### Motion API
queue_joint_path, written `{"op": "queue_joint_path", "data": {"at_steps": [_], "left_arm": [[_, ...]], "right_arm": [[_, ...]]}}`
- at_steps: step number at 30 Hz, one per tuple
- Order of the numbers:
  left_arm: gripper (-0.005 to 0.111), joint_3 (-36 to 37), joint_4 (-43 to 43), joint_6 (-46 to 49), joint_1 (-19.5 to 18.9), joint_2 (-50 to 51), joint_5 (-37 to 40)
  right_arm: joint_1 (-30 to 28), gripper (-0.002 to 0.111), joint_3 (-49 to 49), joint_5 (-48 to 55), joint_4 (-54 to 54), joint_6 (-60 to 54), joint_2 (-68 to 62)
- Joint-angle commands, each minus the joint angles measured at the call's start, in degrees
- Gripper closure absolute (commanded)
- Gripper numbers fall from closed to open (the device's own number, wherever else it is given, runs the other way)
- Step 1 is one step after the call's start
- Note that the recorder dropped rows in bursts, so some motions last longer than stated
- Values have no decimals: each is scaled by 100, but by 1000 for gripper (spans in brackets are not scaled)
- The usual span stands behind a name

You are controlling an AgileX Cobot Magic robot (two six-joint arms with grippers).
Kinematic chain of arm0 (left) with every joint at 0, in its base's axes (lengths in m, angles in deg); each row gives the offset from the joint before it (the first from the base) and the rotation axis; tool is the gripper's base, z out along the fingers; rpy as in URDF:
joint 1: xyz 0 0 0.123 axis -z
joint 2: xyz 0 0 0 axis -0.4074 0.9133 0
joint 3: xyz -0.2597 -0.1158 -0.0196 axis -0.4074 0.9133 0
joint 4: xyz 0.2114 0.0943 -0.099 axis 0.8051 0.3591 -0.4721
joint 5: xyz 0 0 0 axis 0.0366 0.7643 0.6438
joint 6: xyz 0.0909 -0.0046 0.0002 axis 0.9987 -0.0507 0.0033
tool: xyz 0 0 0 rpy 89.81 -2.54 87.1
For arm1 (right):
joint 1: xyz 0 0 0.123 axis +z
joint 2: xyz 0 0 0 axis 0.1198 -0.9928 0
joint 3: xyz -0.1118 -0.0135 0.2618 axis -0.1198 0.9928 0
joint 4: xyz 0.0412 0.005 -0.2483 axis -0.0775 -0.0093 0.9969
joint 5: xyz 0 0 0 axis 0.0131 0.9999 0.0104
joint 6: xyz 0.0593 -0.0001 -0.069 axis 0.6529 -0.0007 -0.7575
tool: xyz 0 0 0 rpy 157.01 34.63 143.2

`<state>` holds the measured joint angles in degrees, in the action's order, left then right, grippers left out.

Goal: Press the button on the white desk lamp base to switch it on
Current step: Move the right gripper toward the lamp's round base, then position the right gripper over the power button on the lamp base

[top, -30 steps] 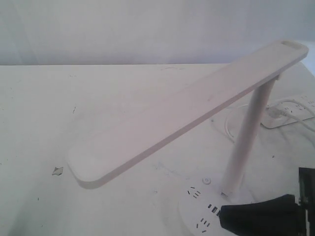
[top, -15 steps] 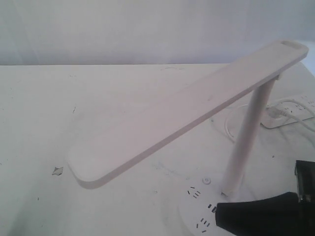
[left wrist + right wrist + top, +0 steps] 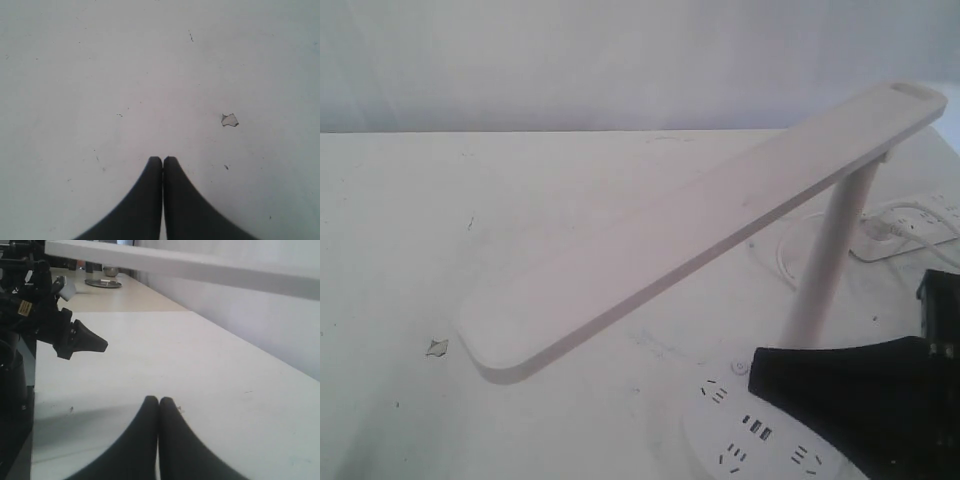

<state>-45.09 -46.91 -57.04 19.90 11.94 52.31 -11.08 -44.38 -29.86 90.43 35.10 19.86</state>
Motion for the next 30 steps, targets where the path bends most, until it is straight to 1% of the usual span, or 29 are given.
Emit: {"op": "queue_joint_path", "data": {"at_steps": [1, 3, 5, 6, 7, 9, 11, 13, 14, 15, 17, 19, 20, 22, 24, 30], "left_arm": [[107, 19, 0, -17, 31, -21, 17], [107, 19, 0, -17, 31, -21, 17], [107, 19, 0, -17, 31, -21, 17], [107, 19, 0, -17, 31, -21, 17], [107, 19, 0, -17, 31, -21, 17], [107, 19, 0, -17, 31, -21, 17], [107, 19, 0, -17, 31, -21, 17], [107, 19, 0, -17, 31, -21, 17], [107, 19, 0, -17, 31, -21, 17], [107, 19, 0, -17, 31, -21, 17], [107, 19, 0, -17, 31, -21, 17], [107, 19, 0, -17, 31, -21, 17], [107, 19, 0, -17, 31, -21, 17], [107, 19, 0, -17, 31, -21, 17], [107, 19, 0, -17, 31, -21, 17], [107, 19, 0, -17, 31, -21, 17]], "right_arm": [[493, 108, 16, 164, -123, -588, -617], [890, 108, 16, 242, -157, -810, -1012], [1693, 108, 16, 482, -423, -1179, -1713], [1970, 108, 16, 596, -616, -1353, -1910], [2420, 108, 16, 811, -860, -1637, -2208], [3123, 108, 5, 1222, -1235, -1974, -2601], [3804, 108, -45, 1905, -1268, -2016, -3023], [4319, 108, -45, 2791, -1270, -1998, -3318], [4472, 108, -45, 3116, -1270, -1890, -3407], [4592, 108, -45, 3404, -1270, -1606, -3449], [4760, 108, -45, 4122, -1420, -294, -3462], [4771, 108, -45, 4790, -1383, 1107, -3433], [4771, 108, -45, 5076, -1354, 1622, -3423], [4771, 108, 3, 5452, -1318, 2004, -3332], [4771, 108, 26, 5596, -1318, 2074, -3186], [4771, 108, 232, 5751, -1330, 2666, -2441]]}}
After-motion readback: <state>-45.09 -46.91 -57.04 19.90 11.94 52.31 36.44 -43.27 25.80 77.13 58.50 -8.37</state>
